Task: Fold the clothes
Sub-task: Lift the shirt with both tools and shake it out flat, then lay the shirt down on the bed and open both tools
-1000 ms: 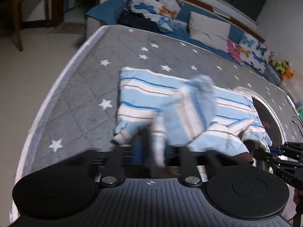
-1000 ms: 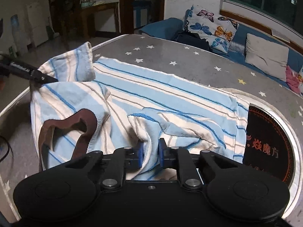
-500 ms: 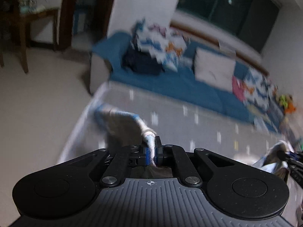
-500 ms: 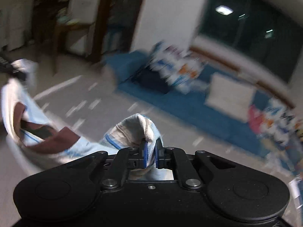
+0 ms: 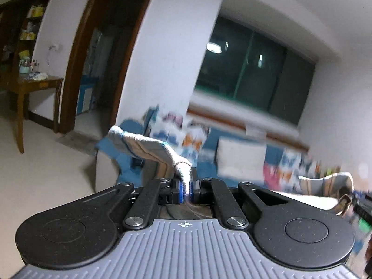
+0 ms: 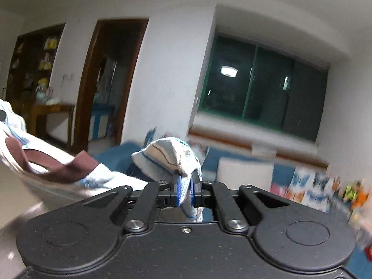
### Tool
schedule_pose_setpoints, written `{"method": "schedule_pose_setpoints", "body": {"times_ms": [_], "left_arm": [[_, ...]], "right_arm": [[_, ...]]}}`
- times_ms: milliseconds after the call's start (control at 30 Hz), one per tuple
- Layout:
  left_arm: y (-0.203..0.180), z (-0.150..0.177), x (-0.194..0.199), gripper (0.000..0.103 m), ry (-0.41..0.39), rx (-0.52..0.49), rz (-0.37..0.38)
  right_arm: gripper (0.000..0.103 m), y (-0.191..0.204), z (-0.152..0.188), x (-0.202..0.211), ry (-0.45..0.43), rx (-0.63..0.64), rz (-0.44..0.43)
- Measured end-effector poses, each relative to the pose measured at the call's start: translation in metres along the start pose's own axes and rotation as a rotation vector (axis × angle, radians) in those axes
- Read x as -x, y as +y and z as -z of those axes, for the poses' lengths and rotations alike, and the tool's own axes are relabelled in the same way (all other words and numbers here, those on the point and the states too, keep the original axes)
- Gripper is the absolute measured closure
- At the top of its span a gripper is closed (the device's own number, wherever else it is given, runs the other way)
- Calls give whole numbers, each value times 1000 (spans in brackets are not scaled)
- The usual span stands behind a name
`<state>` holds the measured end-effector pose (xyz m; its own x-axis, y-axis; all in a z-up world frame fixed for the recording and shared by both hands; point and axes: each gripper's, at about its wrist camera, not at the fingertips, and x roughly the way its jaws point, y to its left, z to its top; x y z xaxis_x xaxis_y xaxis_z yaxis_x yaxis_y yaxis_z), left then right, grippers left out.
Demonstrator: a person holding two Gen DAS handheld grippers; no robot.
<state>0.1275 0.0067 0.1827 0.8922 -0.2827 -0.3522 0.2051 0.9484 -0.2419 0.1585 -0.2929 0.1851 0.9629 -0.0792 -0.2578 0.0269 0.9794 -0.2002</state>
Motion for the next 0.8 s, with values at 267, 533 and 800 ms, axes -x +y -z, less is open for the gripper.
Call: {"method": "schedule_pose_setpoints", "body": {"times_ms": [267,533,800], "left_arm": [[34,170,8,98,323,-20,-42],[77,245,31,97,433,14,-96],[86,251,42,89,465,18,-95]], "right_arm": [[95,33,161,26,358,-21,-119],[75,73,224,65,543,-37,-163],[51,64,210,98,524,-7,-153]]}}
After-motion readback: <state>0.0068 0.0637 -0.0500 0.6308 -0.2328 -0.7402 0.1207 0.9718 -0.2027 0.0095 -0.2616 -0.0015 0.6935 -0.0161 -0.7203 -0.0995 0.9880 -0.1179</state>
